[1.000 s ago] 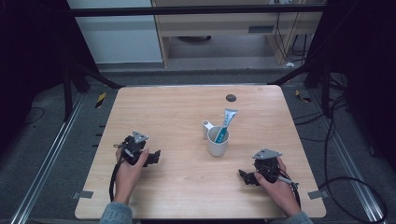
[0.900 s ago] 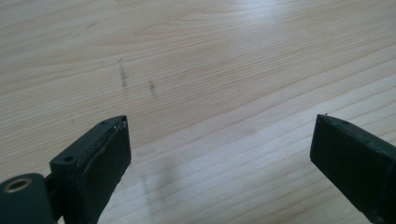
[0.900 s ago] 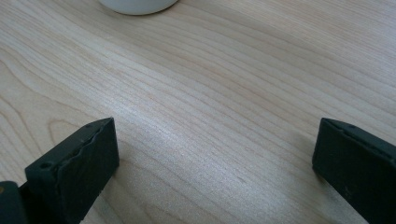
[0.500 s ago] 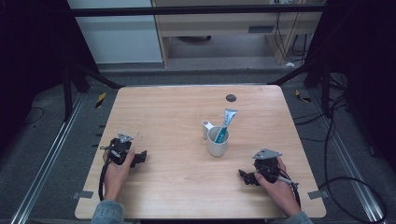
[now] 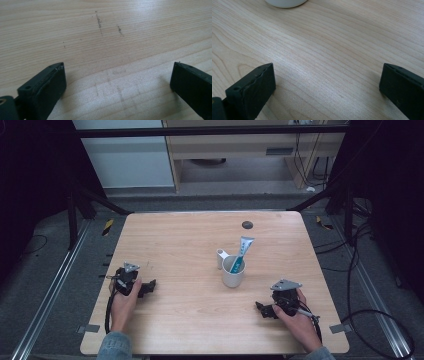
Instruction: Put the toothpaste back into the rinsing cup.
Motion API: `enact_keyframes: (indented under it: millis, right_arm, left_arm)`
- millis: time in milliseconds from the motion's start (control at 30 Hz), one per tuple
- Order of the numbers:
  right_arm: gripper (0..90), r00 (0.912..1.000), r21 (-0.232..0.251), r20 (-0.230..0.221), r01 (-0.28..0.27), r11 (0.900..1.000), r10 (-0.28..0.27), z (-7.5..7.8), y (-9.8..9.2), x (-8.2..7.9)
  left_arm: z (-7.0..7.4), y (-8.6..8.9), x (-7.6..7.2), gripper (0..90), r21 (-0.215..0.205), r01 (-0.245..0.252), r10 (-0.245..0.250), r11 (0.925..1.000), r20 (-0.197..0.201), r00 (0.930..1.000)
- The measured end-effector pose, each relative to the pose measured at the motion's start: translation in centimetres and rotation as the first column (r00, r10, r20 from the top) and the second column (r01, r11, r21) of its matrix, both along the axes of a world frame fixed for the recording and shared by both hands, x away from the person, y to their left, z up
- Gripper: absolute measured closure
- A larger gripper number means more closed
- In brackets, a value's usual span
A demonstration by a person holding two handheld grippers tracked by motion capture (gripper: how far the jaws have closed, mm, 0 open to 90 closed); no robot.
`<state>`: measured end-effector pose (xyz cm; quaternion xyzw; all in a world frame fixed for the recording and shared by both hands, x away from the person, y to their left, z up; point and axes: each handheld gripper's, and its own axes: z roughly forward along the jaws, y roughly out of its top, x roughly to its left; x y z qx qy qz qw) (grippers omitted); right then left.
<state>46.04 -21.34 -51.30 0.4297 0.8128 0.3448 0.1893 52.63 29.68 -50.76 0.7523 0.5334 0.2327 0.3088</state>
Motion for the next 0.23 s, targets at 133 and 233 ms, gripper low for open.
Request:
enact_keyframes:
  millis: [133, 233]
  right_arm:
    - [0.7, 1.0000, 0.000, 0.000, 0.000, 1.000, 0.000, 0.00, 0.00, 0.00]
    - [0.7, 1.0000, 0.000, -0.001, 0.000, 1.000, 0.000, 0.00, 0.00, -0.01]
  left_arm:
    - [0.01, 0.04, 0.02, 0.0, 0.000, 0.006, -0.006, 1.0000, -0.003, 1.0000]
    - [0.01, 0.05, 0.02, 0.0, -0.001, 0.004, -0.004, 1.0000, -0.004, 1.0000]
